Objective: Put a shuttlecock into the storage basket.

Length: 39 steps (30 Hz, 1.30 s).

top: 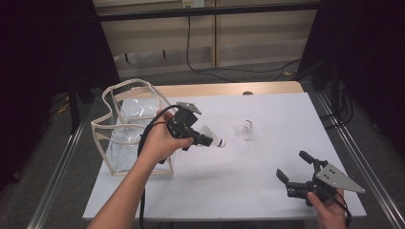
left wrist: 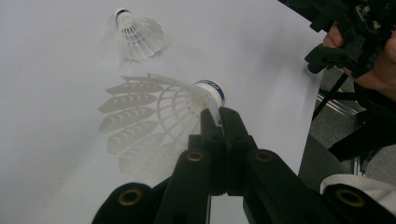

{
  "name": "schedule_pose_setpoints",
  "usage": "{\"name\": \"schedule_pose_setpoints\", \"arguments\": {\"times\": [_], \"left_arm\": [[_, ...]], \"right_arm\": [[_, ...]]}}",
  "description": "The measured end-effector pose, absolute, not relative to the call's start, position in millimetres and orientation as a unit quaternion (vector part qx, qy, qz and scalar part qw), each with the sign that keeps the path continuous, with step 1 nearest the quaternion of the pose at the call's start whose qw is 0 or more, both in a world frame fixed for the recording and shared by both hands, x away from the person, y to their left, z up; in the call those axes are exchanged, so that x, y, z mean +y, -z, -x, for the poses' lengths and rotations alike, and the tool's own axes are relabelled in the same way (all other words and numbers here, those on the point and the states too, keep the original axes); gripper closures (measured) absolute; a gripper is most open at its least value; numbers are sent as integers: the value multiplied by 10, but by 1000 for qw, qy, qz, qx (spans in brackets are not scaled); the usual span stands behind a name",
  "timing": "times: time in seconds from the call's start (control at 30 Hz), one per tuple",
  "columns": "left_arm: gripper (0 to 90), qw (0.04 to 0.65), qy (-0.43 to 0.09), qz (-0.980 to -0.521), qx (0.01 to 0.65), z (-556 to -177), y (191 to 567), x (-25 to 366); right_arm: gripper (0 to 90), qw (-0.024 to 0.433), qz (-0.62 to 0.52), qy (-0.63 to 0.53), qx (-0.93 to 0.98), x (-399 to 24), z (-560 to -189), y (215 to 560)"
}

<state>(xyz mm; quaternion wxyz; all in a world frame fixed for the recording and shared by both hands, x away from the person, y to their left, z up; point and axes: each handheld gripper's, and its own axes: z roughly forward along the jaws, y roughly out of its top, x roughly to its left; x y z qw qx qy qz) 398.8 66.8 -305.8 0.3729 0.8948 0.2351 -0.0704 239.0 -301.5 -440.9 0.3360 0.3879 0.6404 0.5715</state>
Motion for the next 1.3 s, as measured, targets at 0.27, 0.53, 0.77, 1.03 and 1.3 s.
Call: {"name": "schedule_pose_setpoints", "arguments": {"times": [0.27,0.53,0.77,1.03,1.3], "left_arm": [[900,372,71,-894,240,-3993,3019,693],[900,372,68,-894,242,-4006,2956,722],[900,372,71,-893,244,-4012,2940,727],[900,371,70,-894,243,-4029,2895,737],[900,373,68,-892,248,-4033,2847,752]], "right_arm": [[2,336,-387,-572,640,-3014,-2389,4408],[2,336,-388,-572,640,-3016,-2390,4408],[2,335,-388,-572,640,-3015,-2389,4409],[2,335,-388,-572,641,-3016,-2391,4410],[2,335,-387,-572,642,-3013,-2391,4409]]}}
